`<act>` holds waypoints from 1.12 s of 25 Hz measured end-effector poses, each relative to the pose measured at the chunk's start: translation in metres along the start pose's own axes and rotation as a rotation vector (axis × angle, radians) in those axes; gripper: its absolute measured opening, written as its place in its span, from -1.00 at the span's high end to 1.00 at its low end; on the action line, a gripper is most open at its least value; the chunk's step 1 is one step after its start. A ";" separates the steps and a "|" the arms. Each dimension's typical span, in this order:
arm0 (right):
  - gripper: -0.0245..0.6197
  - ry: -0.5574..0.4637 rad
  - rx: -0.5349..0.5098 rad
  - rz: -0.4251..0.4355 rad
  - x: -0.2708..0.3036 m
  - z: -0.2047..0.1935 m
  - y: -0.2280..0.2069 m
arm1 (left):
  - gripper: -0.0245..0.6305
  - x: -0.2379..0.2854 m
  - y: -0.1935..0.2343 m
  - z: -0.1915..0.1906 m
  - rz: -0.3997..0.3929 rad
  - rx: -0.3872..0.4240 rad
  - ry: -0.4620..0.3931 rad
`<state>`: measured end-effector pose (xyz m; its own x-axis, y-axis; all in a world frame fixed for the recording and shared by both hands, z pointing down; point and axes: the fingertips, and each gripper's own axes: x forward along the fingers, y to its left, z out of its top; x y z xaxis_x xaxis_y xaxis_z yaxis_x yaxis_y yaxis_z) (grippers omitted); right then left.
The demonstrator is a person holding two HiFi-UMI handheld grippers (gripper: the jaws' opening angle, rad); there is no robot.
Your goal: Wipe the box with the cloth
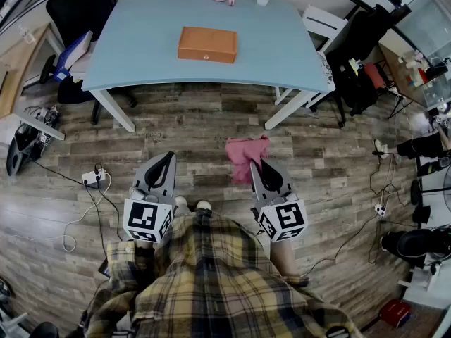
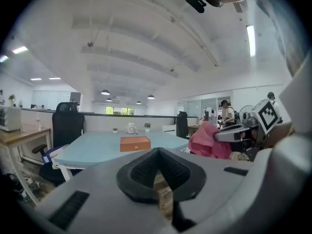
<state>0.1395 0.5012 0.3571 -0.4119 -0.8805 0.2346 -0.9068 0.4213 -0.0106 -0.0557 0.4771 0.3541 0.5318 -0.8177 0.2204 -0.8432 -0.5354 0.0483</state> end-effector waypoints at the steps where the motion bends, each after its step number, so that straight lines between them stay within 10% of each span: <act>1: 0.80 0.002 0.001 0.000 -0.001 -0.001 -0.001 | 0.95 0.000 -0.001 0.000 0.001 0.000 0.000; 28: 0.80 0.033 0.090 0.017 0.081 -0.005 -0.026 | 0.53 0.064 0.059 -0.011 -0.004 -0.052 0.052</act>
<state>0.1298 0.4197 0.3812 -0.4252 -0.8652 0.2659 -0.9048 0.4135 -0.1015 -0.0725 0.3950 0.3819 0.5314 -0.8029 0.2701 -0.8449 -0.5256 0.0996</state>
